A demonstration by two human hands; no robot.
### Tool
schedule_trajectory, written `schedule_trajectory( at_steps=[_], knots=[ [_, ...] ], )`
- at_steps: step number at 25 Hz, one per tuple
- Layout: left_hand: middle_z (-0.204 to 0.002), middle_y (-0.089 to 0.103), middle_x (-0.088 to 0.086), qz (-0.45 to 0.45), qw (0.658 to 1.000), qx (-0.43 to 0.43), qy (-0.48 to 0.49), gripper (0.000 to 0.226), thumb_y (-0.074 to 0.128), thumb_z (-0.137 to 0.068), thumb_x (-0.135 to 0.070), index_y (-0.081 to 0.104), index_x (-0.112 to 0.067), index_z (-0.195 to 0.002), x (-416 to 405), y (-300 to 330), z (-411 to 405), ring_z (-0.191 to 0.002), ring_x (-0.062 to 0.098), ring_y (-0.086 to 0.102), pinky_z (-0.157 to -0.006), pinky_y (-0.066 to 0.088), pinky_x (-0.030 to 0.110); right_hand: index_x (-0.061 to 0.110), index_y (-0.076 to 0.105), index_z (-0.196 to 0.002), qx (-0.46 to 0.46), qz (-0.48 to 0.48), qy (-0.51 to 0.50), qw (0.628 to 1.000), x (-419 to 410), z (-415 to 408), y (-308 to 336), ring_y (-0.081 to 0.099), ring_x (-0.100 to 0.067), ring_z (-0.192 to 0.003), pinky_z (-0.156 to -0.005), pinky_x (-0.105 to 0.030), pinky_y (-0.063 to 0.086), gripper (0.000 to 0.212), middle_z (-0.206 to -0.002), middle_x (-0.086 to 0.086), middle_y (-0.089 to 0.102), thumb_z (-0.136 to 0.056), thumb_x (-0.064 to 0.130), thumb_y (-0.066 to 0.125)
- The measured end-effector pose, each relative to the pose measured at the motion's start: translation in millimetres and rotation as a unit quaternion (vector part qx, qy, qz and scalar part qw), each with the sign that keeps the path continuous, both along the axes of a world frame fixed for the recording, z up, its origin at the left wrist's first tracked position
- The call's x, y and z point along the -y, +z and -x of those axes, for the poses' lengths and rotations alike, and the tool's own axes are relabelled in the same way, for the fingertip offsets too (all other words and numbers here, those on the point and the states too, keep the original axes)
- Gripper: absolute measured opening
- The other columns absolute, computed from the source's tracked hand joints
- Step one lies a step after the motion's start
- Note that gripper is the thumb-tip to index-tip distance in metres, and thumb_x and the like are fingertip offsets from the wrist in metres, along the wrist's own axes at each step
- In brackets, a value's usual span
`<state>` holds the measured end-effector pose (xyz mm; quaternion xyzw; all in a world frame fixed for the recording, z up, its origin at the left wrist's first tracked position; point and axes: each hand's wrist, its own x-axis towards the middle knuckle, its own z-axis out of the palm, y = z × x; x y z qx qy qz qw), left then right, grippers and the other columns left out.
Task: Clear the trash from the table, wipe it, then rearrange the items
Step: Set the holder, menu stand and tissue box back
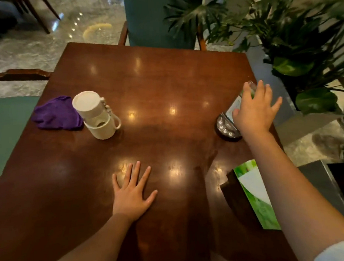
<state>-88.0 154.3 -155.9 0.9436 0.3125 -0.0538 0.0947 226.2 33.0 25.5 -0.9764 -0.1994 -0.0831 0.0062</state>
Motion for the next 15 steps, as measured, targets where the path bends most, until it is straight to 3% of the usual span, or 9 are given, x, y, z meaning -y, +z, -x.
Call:
schedule_trajectory(
  at_steps=[4, 7, 9, 11, 15],
  knots=[
    [-0.158, -0.005, -0.006, -0.003, 1.0, -0.001, -0.001, 0.074, 0.019, -0.08, -0.074, -0.01, -0.047, -0.143, 0.5, 1.8, -0.5, -0.144, 0.017, -0.015, -0.109, -0.011, 0.059, 0.016, 0.015, -0.146, -0.04, 0.02, -0.036, 0.998, 8.2, -18.8, 2.7, 0.027, -0.035, -0.135, -0.105, -0.054, 0.027, 0.079, -0.149, -0.016, 0.029, -0.084, 0.024, 0.065],
    [-0.158, -0.007, -0.006, 0.0, 1.0, -0.001, -0.003, 0.075, 0.019, -0.08, -0.074, -0.012, -0.047, -0.142, 1.1, 2.5, -1.1, -0.143, 0.016, -0.017, -0.11, -0.01, 0.059, 0.016, 0.032, -0.14, 0.019, -0.047, 0.016, 0.999, 9.5, -21.5, -0.2, 0.046, -0.038, -0.117, -0.085, -0.048, 0.043, 0.063, -0.132, -0.016, 0.048, -0.085, 0.017, 0.062],
    [-0.158, -0.009, -0.007, -0.003, 1.0, -0.005, -0.003, 0.075, 0.018, -0.08, -0.075, -0.013, -0.048, -0.142, 1.1, 2.0, -1.7, -0.143, 0.016, -0.019, -0.11, -0.011, 0.059, 0.017, 0.041, -0.134, 0.04, -0.113, 0.021, 0.993, 10.7, -23.3, -0.5, 0.054, -0.038, -0.106, -0.073, -0.045, 0.047, 0.053, -0.122, -0.014, 0.057, -0.086, 0.024, 0.063],
    [-0.157, -0.011, -0.007, -0.007, 1.0, -0.011, -0.003, 0.074, 0.016, -0.08, -0.075, -0.015, -0.048, -0.141, 0.6, 1.7, -2.7, -0.142, 0.015, -0.021, -0.109, -0.013, 0.058, 0.016, 0.051, -0.124, 0.045, -0.155, 0.009, 0.987, 11.8, -26.3, 0.3, 0.059, -0.038, -0.099, -0.07, -0.043, 0.047, 0.043, -0.114, -0.013, 0.062, -0.085, 0.028, 0.065],
    [-0.157, -0.011, -0.007, -0.006, 1.0, -0.01, -0.001, 0.074, 0.016, -0.079, -0.076, -0.014, -0.048, -0.141, 0.5, 1.0, -3.1, -0.142, 0.015, -0.021, -0.109, -0.015, 0.057, 0.017, 0.062, -0.102, 0.041, -0.193, 0.039, 0.98, 13.5, -25.4, 5.3, 0.063, -0.034, -0.091, -0.069, -0.04, 0.047, 0.018, -0.102, -0.008, 0.068, -0.085, 0.016, 0.062]
  ],
)
